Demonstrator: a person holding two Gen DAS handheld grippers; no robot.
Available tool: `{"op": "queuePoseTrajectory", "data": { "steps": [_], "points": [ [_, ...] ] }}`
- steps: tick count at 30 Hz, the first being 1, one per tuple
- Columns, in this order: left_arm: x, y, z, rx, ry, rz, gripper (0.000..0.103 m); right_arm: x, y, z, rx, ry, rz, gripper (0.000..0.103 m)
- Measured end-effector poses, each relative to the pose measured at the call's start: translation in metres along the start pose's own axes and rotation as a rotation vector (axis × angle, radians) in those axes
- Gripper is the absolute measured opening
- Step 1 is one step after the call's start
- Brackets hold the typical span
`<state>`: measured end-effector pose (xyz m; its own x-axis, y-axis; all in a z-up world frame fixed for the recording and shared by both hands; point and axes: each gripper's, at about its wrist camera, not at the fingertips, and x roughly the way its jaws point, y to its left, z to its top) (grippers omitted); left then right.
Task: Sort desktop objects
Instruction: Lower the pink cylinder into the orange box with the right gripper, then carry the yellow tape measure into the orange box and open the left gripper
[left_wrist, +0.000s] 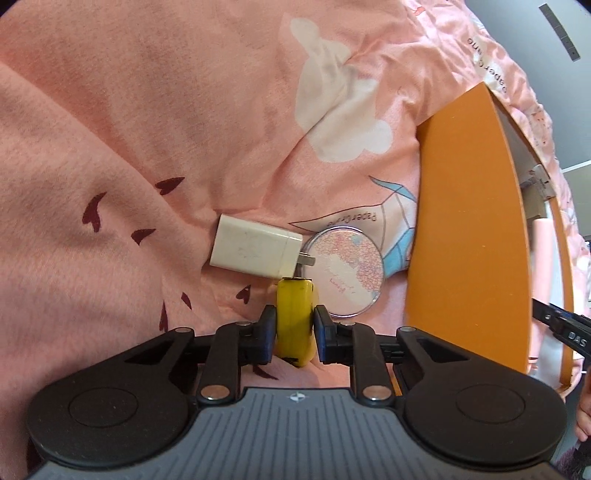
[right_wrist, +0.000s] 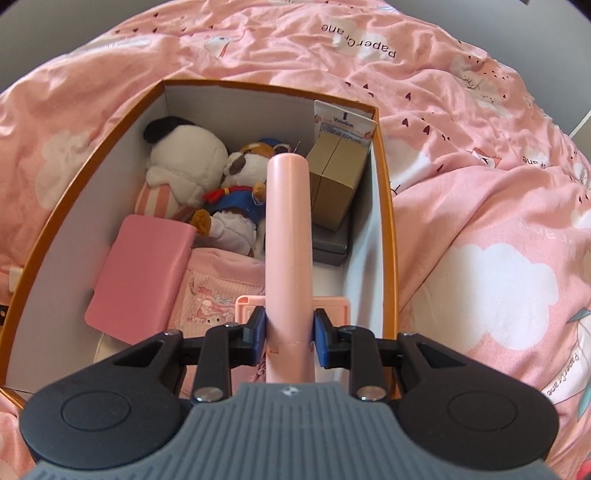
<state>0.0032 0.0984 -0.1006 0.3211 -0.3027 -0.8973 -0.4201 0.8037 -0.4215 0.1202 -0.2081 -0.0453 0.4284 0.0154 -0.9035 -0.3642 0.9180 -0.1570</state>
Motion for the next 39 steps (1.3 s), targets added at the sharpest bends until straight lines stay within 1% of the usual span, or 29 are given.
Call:
{"op": "queuePoseTrajectory", "data": {
  "steps": [2,3,4,7,9,12,15,18,19,22,24,26,27,29,30,32,33,34,35,37,39],
  "points": [
    [-0.009,0.003,-0.003,0.01,-0.004,-0.014,0.024,0.001,0.002,0.001,-0.015,0.023,-0.016,0.028],
    [-0.01,0.003,-0.003,0.014,-0.006,-0.018,0.024,0.001,0.002,0.002,-0.018,0.032,-0.032,0.024],
    [0.003,-0.005,0.008,0.018,-0.007,-0.023,0.024,0.001,0.002,0.003,-0.02,0.04,-0.046,0.024],
    [0.007,-0.011,0.01,0.017,-0.012,-0.042,0.024,-0.003,0.0,0.005,-0.031,0.044,-0.065,0.024],
    [0.007,-0.012,0.011,0.019,-0.018,-0.056,0.024,-0.008,0.0,0.006,-0.044,0.035,-0.053,0.024],
    [0.001,-0.015,0.011,0.03,-0.03,-0.076,0.024,-0.012,0.007,0.007,-0.067,0.018,-0.001,0.023],
    [-0.005,-0.018,0.011,0.043,-0.044,-0.098,0.024,-0.004,0.02,0.006,-0.109,0.037,0.024,0.022],
    [-0.014,-0.022,0.011,0.057,-0.063,-0.112,0.024,0.006,0.025,0.003,-0.117,0.062,0.028,0.022],
    [-0.017,-0.024,0.011,0.063,-0.07,-0.115,0.024,0.009,0.025,0.001,-0.12,0.068,0.014,0.016],
    [-0.027,-0.03,0.012,0.084,-0.091,-0.131,0.024,0.01,0.022,-0.005,-0.117,0.064,0.004,0.012],
    [-0.033,-0.035,0.012,0.1,-0.105,-0.14,0.024,0.005,0.02,-0.008,-0.122,0.047,-0.014,0.01],
    [-0.038,-0.04,0.013,0.117,-0.117,-0.146,0.024,-0.002,0.013,-0.01,-0.101,0.039,-0.017,0.007],
    [-0.041,-0.043,0.013,0.123,-0.122,-0.152,0.024,-0.003,0.007,-0.01,-0.079,0.037,0.003,0.006],
    [-0.045,-0.049,0.013,0.139,-0.13,-0.166,0.024,-0.003,-0.005,-0.011,-0.016,0.052,0.049,0.0],
    [-0.047,-0.053,0.013,0.148,-0.137,-0.173,0.024,-0.001,-0.009,-0.011,0.004,0.056,0.064,0.0],
    [-0.052,-0.061,0.014,0.171,-0.149,-0.181,0.024,0.002,-0.015,-0.013,0.056,0.069,0.162,0.0],
    [-0.055,-0.065,0.014,0.183,-0.154,-0.185,0.024,0.004,-0.016,-0.014,0.077,0.075,0.191,0.0],
    [-0.057,-0.07,0.014,0.197,-0.16,-0.19,0.024,0.005,-0.015,-0.015,0.076,0.072,0.191,0.0],
    [-0.06,-0.075,0.015,0.211,-0.166,-0.197,0.024,0.005,-0.01,-0.017,0.056,0.066,0.164,0.0],
    [-0.065,-0.087,0.017,0.244,-0.174,-0.215,0.024,0.004,-0.004,-0.019,0.03,0.053,0.143,0.0],
    [-0.068,-0.101,0.019,0.279,-0.18,-0.233,0.024,-0.001,-0.003,-0.02,0.03,0.023,0.162,0.005]
  ]
}}
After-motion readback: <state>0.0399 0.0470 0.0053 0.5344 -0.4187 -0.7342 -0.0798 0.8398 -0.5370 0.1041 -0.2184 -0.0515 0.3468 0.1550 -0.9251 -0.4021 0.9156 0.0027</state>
